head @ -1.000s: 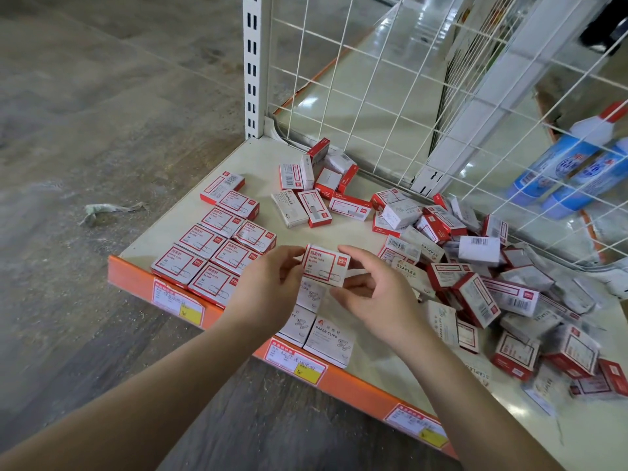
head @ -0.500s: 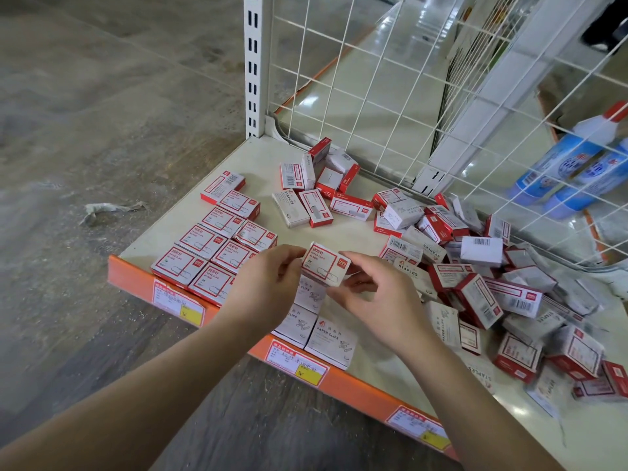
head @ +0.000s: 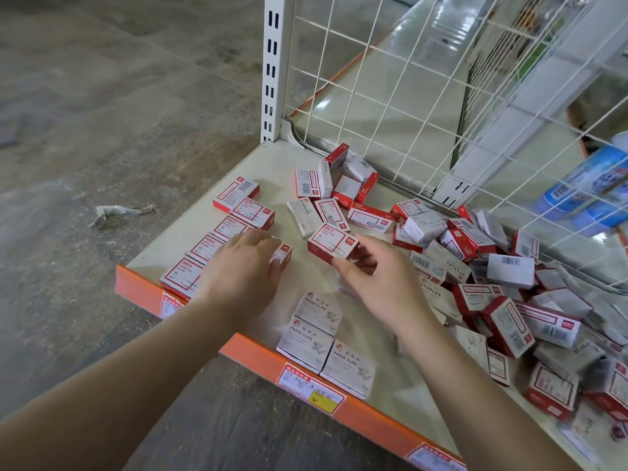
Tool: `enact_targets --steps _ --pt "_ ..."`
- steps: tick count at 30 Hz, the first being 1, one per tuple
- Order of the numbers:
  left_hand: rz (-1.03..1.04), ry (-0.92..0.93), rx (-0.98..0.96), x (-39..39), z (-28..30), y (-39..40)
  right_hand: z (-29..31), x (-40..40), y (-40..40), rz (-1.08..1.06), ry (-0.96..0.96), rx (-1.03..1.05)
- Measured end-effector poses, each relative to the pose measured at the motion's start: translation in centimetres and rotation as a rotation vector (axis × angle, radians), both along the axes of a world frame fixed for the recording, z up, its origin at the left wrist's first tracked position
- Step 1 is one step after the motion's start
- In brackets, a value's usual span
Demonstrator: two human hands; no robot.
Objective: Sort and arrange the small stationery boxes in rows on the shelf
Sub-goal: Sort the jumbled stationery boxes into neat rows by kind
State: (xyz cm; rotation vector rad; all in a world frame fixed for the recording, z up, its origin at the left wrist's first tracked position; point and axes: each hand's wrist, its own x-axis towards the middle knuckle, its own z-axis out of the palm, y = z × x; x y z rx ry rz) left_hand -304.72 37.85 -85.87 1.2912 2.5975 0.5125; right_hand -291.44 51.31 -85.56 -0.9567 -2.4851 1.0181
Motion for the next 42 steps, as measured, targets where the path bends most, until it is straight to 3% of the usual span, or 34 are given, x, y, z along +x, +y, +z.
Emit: enact_targets --steps 8,20,35,42 --pt "-0.025 0.024 -0.013 -2.3 -0.9 0.1 -1.0 -3.3 0.6 0.003 -0.141 0.005" --pt "-0.047 -0.051 0.070 -3.8 -1.2 0.0 -2.1 -5.1 0.2 0.001 -0.049 -0.154" --pt "-0.037 -0.054 0.124 -4.0 -1.5 0.0 -3.0 -7.2 1.8 -0.087 -0.124 0.015" --pt "-0.047 -0.059 0.123 -4.0 -1.4 -0.1 -2.2 -7.4 1.2 -0.003 -0.054 -0.072"
